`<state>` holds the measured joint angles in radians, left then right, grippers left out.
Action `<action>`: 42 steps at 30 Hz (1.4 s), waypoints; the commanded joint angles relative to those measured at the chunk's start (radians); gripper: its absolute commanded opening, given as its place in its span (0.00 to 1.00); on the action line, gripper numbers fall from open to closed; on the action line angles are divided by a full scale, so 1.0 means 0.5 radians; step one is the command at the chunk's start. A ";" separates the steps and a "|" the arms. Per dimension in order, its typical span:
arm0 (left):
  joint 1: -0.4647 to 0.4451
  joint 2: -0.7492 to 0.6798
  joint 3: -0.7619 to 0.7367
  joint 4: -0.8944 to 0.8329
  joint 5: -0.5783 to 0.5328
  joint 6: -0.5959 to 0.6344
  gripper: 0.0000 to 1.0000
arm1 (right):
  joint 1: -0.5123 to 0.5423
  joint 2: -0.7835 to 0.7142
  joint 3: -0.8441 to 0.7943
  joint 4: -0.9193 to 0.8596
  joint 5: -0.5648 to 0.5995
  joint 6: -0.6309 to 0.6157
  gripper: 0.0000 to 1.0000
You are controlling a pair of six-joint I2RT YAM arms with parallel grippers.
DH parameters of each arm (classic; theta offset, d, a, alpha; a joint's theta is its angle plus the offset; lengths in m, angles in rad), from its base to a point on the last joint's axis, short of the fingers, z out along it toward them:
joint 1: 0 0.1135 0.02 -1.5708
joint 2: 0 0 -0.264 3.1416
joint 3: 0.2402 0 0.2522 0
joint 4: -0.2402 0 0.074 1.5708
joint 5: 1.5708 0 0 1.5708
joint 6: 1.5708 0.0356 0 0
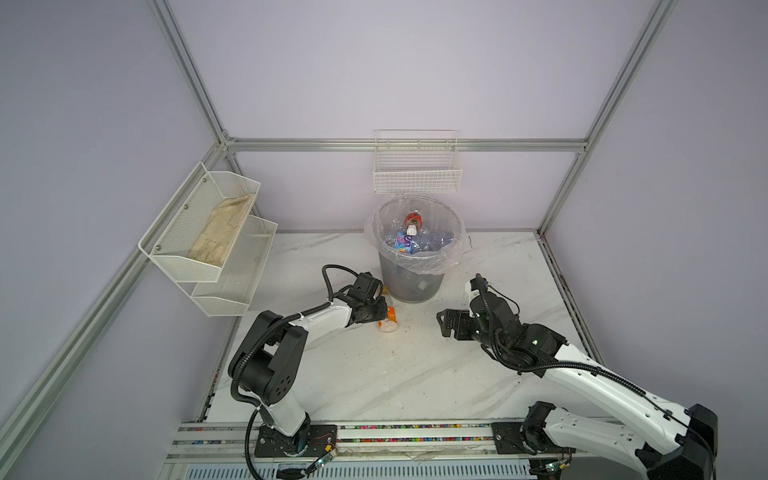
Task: Throw the plastic bottles in the bin
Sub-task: 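Close the left gripper on the orange-label bottle's body, then lift the orange-label bottle with the left gripper while the right gripper reaches toward it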
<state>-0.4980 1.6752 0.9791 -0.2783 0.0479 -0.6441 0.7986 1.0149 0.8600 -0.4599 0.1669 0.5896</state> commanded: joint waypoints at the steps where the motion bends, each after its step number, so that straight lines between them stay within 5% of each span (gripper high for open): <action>1: -0.025 -0.087 -0.150 -0.123 -0.089 0.043 0.16 | 0.001 0.005 -0.014 0.036 0.007 -0.002 0.97; 23: -0.155 -1.013 -0.627 -0.112 -0.117 0.047 0.00 | -0.001 0.045 -0.037 0.140 -0.136 0.016 0.98; 33: -0.290 -1.504 -0.742 -0.112 -0.026 0.105 0.00 | 0.000 -0.007 -0.272 0.798 -0.946 -0.133 0.97; 42: -0.364 -1.881 -0.764 -0.057 0.199 0.147 0.00 | 0.001 0.018 -0.299 1.134 -1.344 -0.184 0.97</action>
<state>-0.6727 0.7685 0.6411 -0.3523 0.0860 -0.6037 0.7986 1.0306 0.6960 0.0090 -0.4137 0.5251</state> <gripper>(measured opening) 0.152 0.975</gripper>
